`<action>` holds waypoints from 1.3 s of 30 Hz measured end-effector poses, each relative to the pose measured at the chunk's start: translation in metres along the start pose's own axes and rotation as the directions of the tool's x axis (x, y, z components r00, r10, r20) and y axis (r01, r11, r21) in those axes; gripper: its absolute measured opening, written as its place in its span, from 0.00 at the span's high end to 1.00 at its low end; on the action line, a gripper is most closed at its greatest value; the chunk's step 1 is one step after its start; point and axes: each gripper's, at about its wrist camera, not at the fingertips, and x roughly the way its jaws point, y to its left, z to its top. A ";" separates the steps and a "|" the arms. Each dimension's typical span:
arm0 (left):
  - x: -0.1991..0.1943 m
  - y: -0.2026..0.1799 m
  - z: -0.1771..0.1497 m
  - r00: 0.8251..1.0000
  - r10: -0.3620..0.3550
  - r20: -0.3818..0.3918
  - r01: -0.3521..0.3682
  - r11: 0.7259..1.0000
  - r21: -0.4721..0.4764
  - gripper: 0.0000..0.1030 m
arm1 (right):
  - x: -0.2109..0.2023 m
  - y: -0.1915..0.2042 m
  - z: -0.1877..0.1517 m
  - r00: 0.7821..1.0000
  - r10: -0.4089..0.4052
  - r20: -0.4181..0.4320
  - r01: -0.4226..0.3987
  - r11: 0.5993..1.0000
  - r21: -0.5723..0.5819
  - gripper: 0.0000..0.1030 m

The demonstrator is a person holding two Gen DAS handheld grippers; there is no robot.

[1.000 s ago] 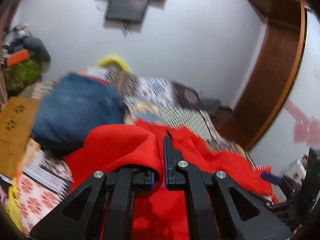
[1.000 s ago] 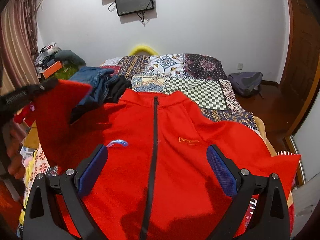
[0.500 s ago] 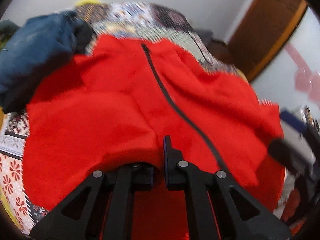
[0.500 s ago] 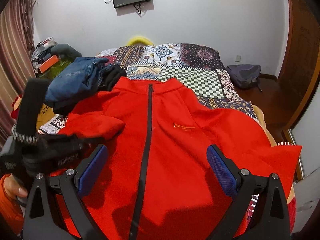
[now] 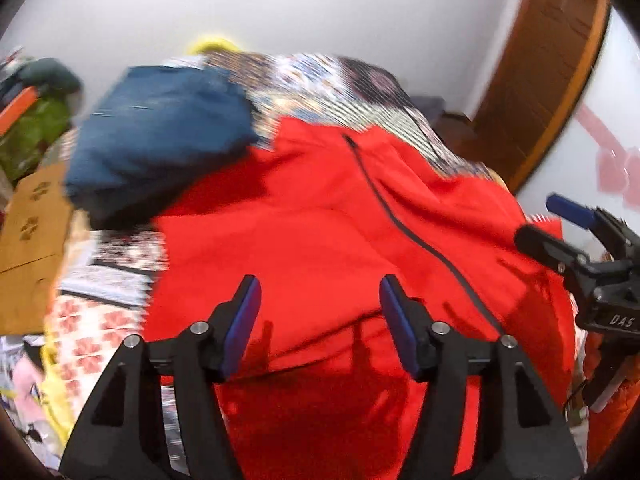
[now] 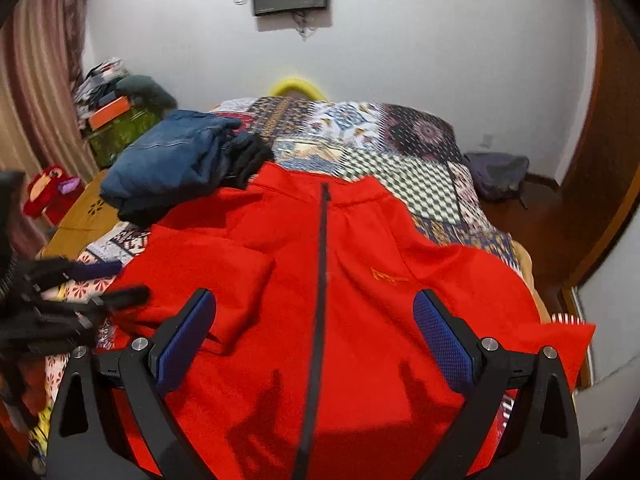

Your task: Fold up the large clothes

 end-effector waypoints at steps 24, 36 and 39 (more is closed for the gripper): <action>-0.055 0.178 -0.104 0.956 0.293 0.014 -0.271 0.901 -0.338 0.35 | 0.099 0.211 -0.020 0.941 0.123 -0.315 -0.281 0.802 -0.527 0.05; -0.037 0.202 -0.129 0.960 0.275 -0.044 -0.270 0.878 -0.396 0.35 | 0.149 0.245 -0.033 0.923 0.066 -0.379 -0.302 0.735 -0.607 0.32; -0.032 0.202 -0.131 0.962 0.265 -0.059 -0.267 0.878 -0.397 0.35 | 0.149 0.242 -0.029 0.928 0.081 -0.364 -0.299 0.746 -0.595 0.56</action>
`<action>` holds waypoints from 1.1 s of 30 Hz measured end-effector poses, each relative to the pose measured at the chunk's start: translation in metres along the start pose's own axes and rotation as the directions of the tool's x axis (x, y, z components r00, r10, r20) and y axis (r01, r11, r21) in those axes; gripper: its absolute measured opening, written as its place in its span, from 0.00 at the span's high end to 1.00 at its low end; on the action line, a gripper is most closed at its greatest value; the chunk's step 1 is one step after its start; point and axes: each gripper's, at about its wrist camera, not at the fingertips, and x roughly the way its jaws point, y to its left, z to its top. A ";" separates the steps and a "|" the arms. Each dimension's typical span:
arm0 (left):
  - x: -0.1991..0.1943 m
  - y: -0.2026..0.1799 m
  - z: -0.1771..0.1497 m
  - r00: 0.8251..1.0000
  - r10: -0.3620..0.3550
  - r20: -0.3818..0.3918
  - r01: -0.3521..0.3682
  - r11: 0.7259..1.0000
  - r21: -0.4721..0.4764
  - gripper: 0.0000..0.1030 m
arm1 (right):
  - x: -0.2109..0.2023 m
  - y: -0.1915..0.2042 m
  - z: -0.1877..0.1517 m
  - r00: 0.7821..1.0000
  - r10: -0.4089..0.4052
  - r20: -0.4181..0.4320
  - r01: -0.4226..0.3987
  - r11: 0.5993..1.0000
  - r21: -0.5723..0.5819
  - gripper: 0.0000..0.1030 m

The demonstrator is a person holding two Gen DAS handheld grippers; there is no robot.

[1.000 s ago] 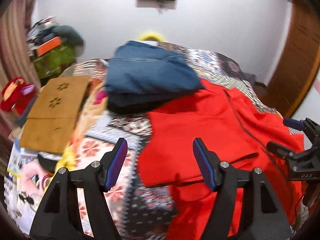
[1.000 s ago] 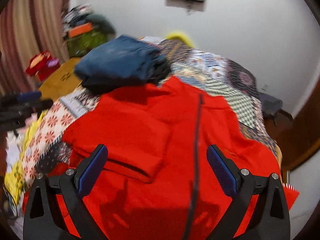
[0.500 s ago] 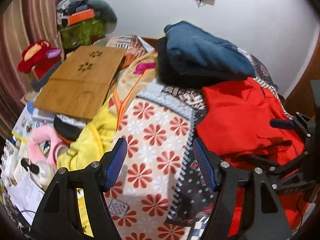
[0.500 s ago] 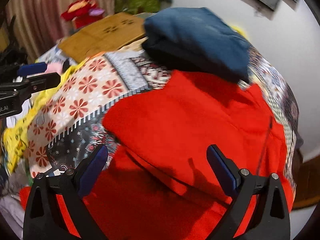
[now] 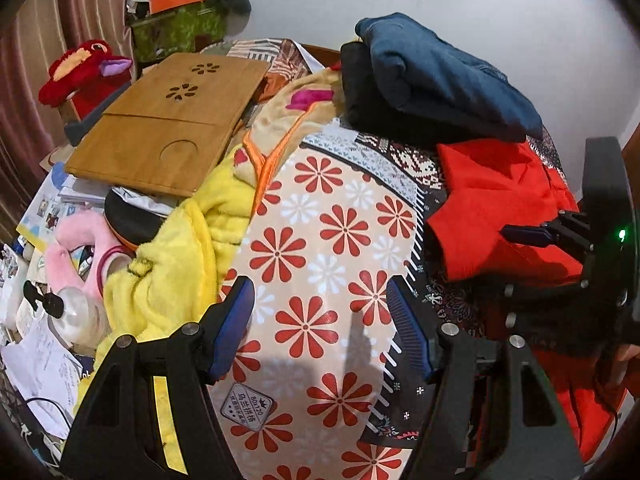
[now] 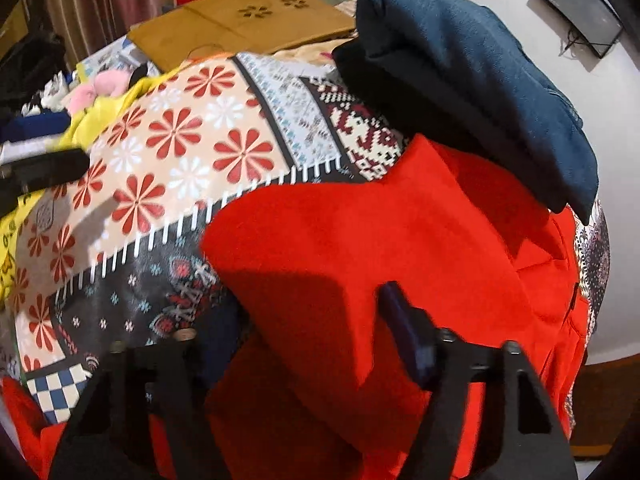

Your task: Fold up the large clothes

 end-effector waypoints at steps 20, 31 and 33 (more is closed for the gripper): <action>0.001 -0.089 0.001 0.994 -0.088 -0.066 0.097 0.983 0.157 0.34 | -0.142 -0.121 -0.054 0.925 -0.126 0.358 -0.018 0.927 0.375 0.92; 0.062 -0.151 0.017 0.984 -0.048 -0.174 0.082 0.978 0.193 0.34 | -0.183 -0.206 -0.124 0.885 -0.284 0.368 0.015 0.808 0.589 0.92; 0.067 -0.143 0.027 0.989 0.001 -0.149 0.019 0.991 0.134 0.34 | -0.187 -0.216 -0.132 0.880 -0.312 0.357 0.033 0.791 0.611 0.92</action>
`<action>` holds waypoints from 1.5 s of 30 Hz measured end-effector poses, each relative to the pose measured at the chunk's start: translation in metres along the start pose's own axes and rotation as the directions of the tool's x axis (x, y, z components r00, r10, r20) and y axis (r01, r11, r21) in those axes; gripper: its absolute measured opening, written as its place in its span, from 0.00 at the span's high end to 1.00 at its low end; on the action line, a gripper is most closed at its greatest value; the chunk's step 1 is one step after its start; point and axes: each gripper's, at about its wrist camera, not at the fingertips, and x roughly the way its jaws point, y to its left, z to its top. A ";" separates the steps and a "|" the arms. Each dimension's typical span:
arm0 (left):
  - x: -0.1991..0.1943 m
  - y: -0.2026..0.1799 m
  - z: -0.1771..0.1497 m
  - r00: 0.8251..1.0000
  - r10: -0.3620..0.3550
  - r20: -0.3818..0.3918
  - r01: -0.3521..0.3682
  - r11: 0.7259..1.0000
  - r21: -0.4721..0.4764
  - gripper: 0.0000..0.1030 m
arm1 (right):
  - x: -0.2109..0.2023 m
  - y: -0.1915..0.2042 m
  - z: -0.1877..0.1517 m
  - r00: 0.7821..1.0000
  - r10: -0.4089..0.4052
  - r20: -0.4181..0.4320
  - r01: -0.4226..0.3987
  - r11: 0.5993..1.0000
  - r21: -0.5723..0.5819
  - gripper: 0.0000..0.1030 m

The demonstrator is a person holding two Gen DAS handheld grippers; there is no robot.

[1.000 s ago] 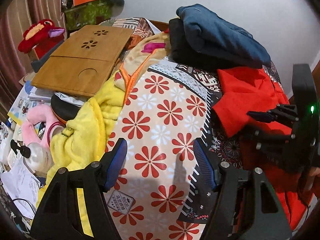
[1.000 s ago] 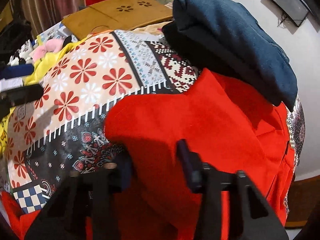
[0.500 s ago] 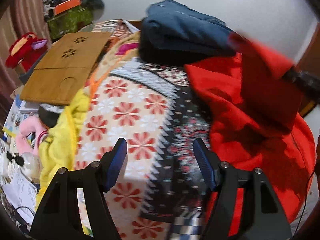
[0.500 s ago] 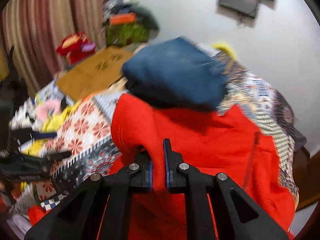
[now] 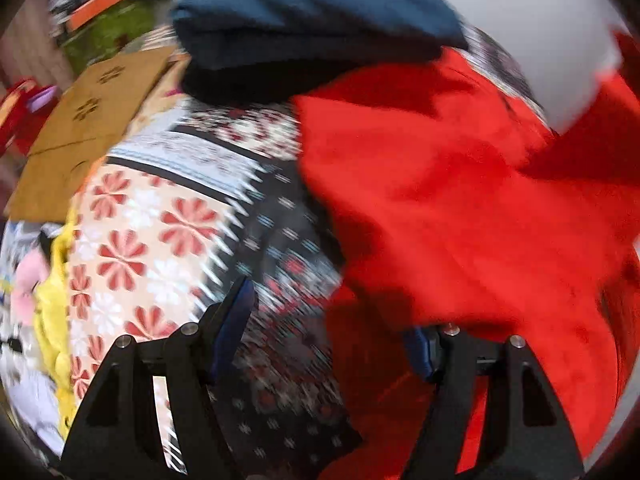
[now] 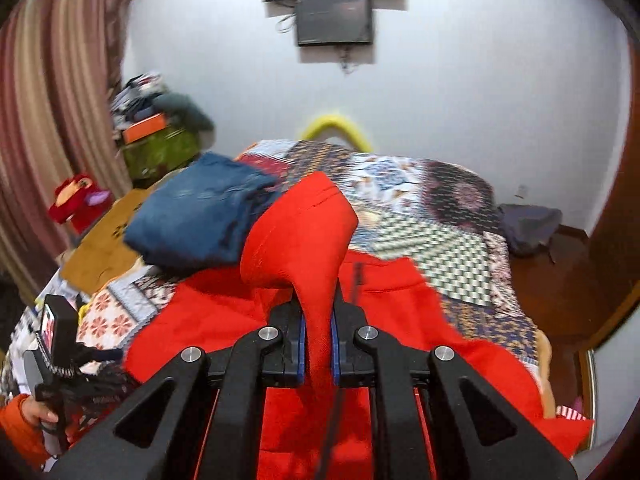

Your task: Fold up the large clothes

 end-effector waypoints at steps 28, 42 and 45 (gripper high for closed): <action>0.013 0.007 -0.012 0.989 0.147 0.012 -0.147 0.989 0.035 0.28 | 0.030 -0.104 -0.121 0.938 -0.038 -0.346 0.109 0.976 0.190 0.91; 0.007 0.001 -0.016 0.989 0.150 -0.008 -0.149 0.986 0.078 0.23 | -0.010 -0.139 -0.116 0.924 -0.146 -0.354 0.235 0.946 0.223 0.55; 0.000 -0.007 -0.018 0.992 0.128 -0.019 -0.124 0.984 0.127 0.23 | -0.021 -0.142 -0.108 0.939 -0.143 -0.313 0.225 0.943 0.244 0.55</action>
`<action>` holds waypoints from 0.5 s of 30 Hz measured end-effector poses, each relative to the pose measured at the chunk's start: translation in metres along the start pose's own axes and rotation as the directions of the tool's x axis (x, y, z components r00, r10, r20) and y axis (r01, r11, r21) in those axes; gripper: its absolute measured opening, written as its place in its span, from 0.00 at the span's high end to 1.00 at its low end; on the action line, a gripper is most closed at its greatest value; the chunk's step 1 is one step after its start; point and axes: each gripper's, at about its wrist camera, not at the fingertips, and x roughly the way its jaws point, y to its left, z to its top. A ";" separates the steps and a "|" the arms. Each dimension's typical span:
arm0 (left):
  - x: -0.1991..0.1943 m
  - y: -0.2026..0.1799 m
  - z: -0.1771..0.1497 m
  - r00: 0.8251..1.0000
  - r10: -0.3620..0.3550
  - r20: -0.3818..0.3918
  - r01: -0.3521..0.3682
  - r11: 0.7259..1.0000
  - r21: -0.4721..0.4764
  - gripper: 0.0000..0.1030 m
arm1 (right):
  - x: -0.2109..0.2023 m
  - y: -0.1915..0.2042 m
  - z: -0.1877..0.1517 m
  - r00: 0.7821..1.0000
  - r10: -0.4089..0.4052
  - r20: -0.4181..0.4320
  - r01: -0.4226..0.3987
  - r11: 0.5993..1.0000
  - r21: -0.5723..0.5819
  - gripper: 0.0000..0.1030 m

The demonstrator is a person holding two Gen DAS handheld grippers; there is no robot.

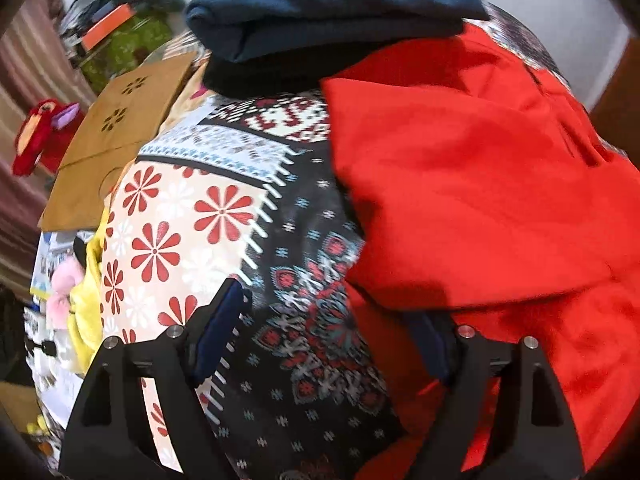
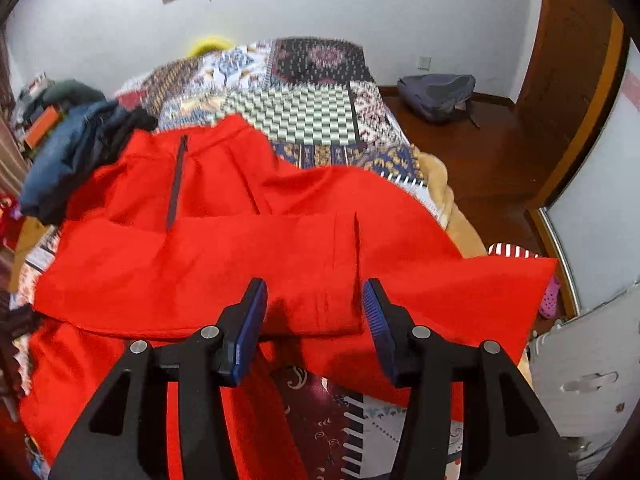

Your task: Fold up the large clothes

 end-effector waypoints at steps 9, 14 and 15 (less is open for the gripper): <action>-0.064 -0.022 0.000 0.992 -0.054 0.113 0.044 0.995 0.091 0.23 | -0.034 -0.006 0.022 0.993 0.012 0.114 -0.015 1.000 0.027 0.55; -0.099 -0.041 0.013 0.974 -0.074 0.214 0.041 0.987 0.153 0.22 | -0.054 -0.027 0.015 0.982 -0.080 0.173 0.074 0.997 0.038 0.55; -0.102 -0.046 0.017 0.971 -0.081 0.226 0.045 0.986 0.160 0.22 | -0.057 -0.032 0.013 0.979 -0.098 0.177 0.092 0.995 0.044 0.55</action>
